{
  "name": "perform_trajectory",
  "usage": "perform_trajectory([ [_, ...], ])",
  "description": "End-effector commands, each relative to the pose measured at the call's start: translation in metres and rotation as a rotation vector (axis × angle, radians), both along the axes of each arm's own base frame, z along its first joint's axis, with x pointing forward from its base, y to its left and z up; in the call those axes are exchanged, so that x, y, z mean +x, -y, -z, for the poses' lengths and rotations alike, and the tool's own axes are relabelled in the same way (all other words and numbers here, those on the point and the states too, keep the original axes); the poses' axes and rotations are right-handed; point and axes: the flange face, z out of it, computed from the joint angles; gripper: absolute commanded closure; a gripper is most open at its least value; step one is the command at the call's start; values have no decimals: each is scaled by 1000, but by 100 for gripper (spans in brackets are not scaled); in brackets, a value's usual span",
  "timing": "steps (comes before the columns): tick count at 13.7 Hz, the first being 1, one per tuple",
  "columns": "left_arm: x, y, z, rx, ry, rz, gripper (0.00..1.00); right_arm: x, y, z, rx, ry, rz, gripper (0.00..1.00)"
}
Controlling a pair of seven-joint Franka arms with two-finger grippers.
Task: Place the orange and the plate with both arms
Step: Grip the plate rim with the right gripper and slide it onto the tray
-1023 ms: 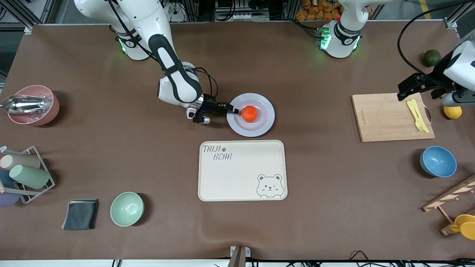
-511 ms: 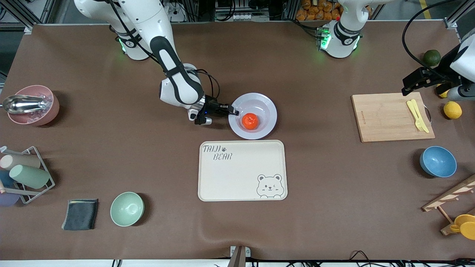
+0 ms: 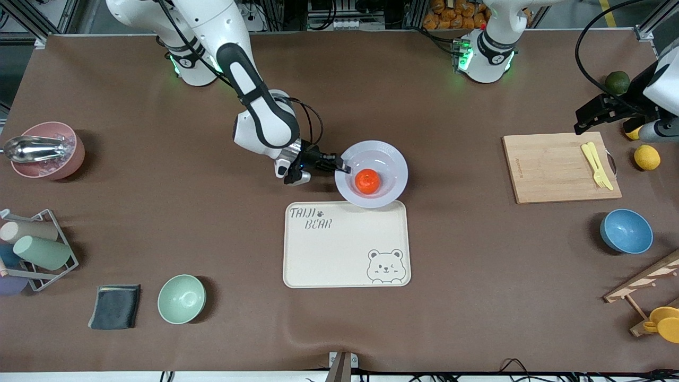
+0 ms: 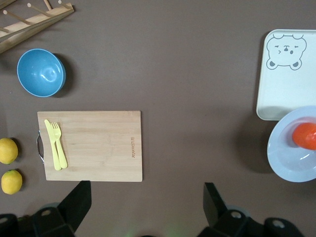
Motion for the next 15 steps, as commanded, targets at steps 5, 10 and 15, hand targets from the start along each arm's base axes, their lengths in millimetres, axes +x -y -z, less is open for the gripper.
perform_trajectory([
  [5,-5,-1,-3,-13,-3,18,0,110,48,24,-29,60,79,100],
  [10,-3,3,-2,-18,-1,25,0,149,60,22,-101,-20,67,100],
  [15,-5,2,0,-19,-11,22,0,154,63,25,-105,-33,77,100],
])
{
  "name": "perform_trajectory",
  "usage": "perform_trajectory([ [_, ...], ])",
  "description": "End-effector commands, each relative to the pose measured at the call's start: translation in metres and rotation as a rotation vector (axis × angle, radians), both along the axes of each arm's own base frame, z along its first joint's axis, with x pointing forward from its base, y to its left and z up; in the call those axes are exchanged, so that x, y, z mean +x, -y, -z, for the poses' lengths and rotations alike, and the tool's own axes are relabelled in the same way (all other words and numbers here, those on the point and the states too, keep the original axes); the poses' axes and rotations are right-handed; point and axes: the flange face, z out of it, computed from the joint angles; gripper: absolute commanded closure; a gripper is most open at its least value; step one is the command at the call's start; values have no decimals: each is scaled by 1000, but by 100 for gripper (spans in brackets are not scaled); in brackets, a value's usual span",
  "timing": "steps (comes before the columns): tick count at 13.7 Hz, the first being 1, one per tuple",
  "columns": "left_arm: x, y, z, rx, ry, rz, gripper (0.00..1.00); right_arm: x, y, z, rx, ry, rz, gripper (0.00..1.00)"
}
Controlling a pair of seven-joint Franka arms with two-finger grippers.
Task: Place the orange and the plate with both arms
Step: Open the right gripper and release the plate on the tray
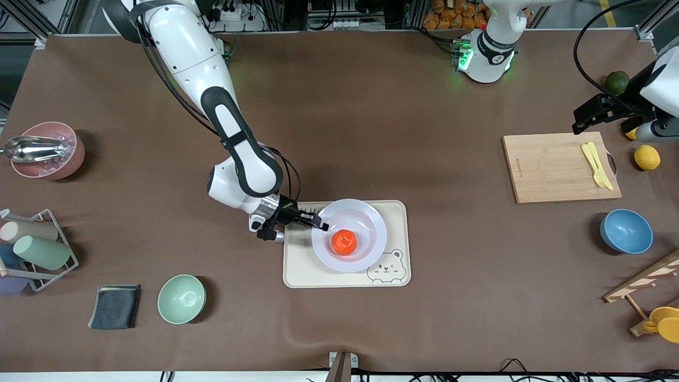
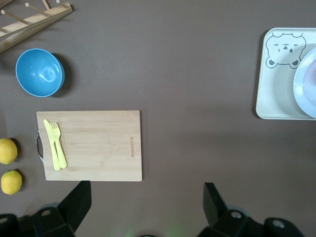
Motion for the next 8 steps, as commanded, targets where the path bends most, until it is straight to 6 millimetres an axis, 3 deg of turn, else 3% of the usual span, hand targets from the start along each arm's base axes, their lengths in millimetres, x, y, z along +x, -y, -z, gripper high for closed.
perform_trajectory([
  [1,-4,0,-3,-19,-6,18,0,9,-1,4,4,-9,6,100],
  [3,-4,1,-3,-19,-6,19,0,9,-1,8,1,-12,5,100],
  [4,-4,1,-3,-19,-6,19,0,10,-1,9,2,-10,5,81],
  [5,-4,2,-3,-19,-6,21,0,10,-1,8,3,-9,5,29],
  [6,-5,2,-3,-18,-7,18,0,9,-4,7,0,-6,6,0],
  [8,-5,3,-2,-18,-12,19,0,12,0,2,-36,25,33,0],
])
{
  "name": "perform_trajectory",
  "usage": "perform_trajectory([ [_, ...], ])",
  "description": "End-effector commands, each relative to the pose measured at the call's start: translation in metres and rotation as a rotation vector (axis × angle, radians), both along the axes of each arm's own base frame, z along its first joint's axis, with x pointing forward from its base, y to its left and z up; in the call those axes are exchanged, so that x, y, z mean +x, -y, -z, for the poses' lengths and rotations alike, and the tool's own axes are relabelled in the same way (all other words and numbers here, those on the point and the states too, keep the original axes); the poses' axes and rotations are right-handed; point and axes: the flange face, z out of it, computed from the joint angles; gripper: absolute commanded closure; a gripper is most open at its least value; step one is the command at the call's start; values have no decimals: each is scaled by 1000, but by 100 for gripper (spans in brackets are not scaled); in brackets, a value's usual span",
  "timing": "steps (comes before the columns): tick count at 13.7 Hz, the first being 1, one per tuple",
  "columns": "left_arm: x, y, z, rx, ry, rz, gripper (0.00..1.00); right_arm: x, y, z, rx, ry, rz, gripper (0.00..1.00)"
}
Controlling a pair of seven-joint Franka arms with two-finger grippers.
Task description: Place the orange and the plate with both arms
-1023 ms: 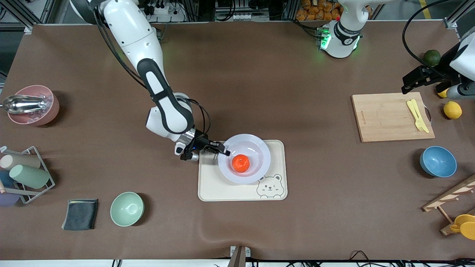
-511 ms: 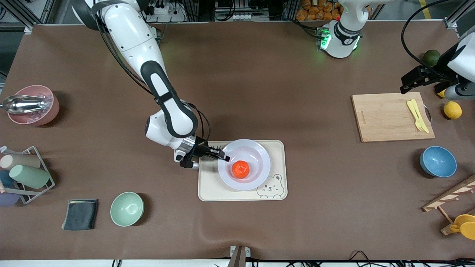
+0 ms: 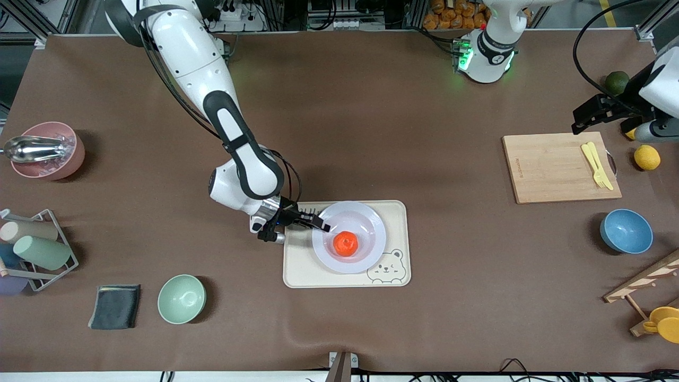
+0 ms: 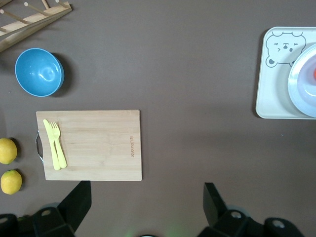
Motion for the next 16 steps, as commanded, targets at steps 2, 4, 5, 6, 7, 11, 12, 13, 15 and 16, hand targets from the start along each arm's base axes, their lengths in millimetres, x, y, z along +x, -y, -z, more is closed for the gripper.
perform_trajectory([
  [2,-5,4,-4,-18,-5,14,0,17,8,-13,-27,38,24,0],
  [4,-6,7,-5,-18,-2,12,0,30,26,-23,-80,81,0,0],
  [5,-7,5,-7,-23,1,19,0,36,33,-31,-107,105,-20,0],
  [6,-8,6,-9,-31,3,22,0,42,41,-39,-135,130,-35,0],
  [7,-9,7,-10,-33,5,24,0,46,46,-47,-152,148,-47,0],
  [11,-8,14,-8,-31,3,38,0,50,51,-70,-158,174,-44,0],
  [12,-9,14,-8,-32,1,38,0,50,47,-75,-149,162,-32,0],
  [13,-10,14,-8,-32,0,38,0,51,47,-81,-150,158,-24,0],
  [15,-10,14,-7,-30,-6,35,0,58,54,-98,-210,173,-59,0],
  [16,-10,14,-7,-30,-6,33,0,59,51,-105,-237,171,-80,0],
])
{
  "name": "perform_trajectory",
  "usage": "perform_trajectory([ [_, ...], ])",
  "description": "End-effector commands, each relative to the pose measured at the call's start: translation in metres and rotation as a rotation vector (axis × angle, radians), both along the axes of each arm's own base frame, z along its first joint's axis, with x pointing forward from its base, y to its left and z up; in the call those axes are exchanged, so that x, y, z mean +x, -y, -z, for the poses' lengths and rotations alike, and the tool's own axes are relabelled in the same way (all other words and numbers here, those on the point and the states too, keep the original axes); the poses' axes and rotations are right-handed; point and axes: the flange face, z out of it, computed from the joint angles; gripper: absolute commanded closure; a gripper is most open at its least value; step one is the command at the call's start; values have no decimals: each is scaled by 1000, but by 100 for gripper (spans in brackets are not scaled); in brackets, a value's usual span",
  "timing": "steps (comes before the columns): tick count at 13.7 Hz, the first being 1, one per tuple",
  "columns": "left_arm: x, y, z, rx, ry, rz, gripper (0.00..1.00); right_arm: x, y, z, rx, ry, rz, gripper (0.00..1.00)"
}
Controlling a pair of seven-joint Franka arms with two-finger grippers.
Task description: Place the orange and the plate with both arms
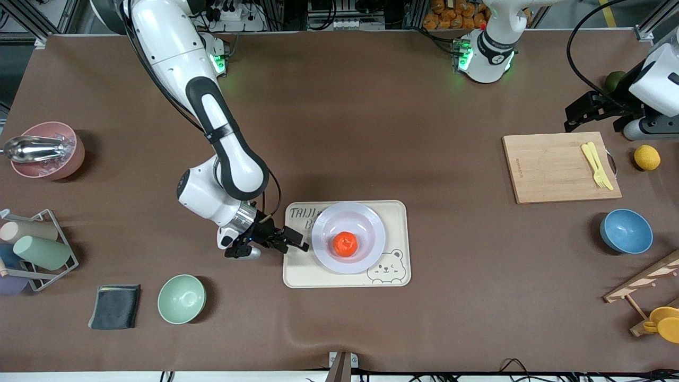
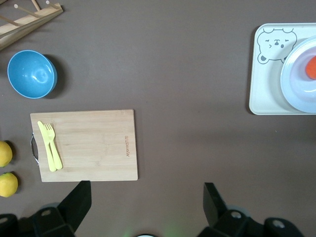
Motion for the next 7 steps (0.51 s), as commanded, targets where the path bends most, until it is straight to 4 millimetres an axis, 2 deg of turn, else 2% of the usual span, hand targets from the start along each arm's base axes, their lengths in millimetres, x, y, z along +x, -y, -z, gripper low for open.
perform_trajectory([
  [1,-6,2,-4,-21,-8,11,0,2,2,-33,-60,-14,-32,0],
  [2,-6,5,-1,-20,-12,11,0,5,5,-42,-88,-19,-52,0],
  [4,-5,10,0,-17,-14,15,0,12,24,-63,-125,-38,-89,0],
  [7,-6,14,-1,-15,-12,23,0,16,61,-94,-185,-75,-161,0],
])
